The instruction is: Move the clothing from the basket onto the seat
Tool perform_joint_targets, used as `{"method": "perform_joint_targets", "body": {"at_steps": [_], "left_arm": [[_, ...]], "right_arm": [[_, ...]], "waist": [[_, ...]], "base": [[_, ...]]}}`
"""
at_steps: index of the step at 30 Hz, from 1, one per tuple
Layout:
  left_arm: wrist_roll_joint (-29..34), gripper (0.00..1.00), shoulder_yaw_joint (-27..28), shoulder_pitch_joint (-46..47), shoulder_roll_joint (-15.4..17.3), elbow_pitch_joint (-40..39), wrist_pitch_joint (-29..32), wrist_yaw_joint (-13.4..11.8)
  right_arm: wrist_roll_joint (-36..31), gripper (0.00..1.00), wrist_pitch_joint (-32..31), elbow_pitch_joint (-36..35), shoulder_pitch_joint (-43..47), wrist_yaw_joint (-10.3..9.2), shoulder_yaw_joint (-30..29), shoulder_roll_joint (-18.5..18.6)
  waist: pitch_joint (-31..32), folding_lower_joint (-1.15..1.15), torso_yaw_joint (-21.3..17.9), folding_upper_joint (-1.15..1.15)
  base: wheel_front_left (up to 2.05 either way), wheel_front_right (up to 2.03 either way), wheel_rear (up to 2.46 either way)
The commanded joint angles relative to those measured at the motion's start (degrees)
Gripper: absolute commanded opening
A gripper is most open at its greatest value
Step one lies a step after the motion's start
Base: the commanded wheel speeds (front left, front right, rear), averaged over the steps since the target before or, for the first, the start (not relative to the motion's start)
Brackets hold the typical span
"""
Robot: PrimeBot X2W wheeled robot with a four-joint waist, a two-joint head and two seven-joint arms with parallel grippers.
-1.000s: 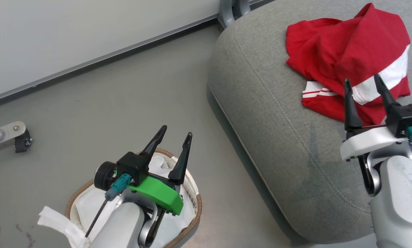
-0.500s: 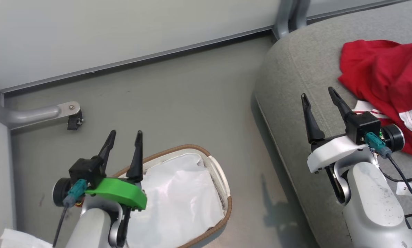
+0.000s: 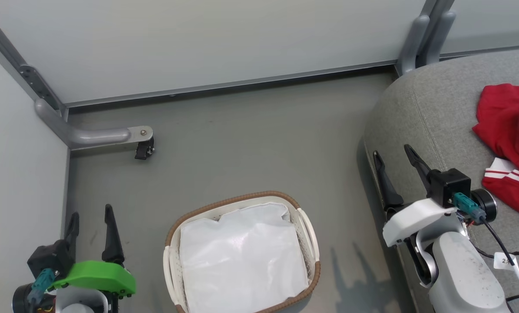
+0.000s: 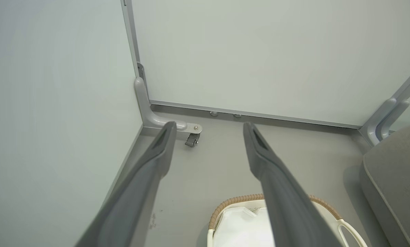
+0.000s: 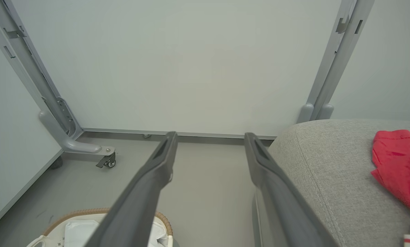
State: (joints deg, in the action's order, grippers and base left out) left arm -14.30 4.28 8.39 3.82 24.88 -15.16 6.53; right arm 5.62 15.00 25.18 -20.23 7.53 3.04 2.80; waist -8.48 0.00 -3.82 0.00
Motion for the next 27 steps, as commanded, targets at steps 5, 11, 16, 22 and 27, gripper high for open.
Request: {"method": "perform_joint_targets", "body": {"at_steps": [5,11,16,22,27], "left_arm": [[0.9,1.0,3.1,-3.4,-0.6,-1.1,0.0,0.3],[-1.5,1.0,4.1,-6.9,-0.9,-1.5,0.0,0.8],[-2.6,0.0,3.4,-8.0,-0.9,-1.8,0.0,0.8],[-4.0,0.0,3.3,-7.8,-1.5,0.7,0.6,0.8],[-9.0,0.0,3.4,-7.2,-1.4,0.0,2.2,0.8]], "right_arm": [[1.0,1.0,0.3,0.2,3.3,-0.08,-0.9,0.2],[1.6,1.0,0.3,0.1,5.8,-0.08,-0.9,0.2],[1.6,0.0,0.0,-0.5,6.9,0.0,-1.2,0.0],[3.0,0.0,-0.6,1.9,8.7,0.01,-1.4,-0.5],[8.6,0.0,-2.2,1.1,8.9,0.01,-2.1,-0.4]], "waist": [[2.2,0.0,1.9,0.0],[4.0,0.0,2.6,0.0],[4.7,0.0,2.8,0.0],[4.9,0.0,2.8,0.0],[5.0,0.0,2.8,0.0]], "base": [[0.0,0.0,0.0],[0.0,0.0,0.0],[0.0,0.0,0.0],[0.0,0.0,0.0],[0.0,0.0,0.0]]}}
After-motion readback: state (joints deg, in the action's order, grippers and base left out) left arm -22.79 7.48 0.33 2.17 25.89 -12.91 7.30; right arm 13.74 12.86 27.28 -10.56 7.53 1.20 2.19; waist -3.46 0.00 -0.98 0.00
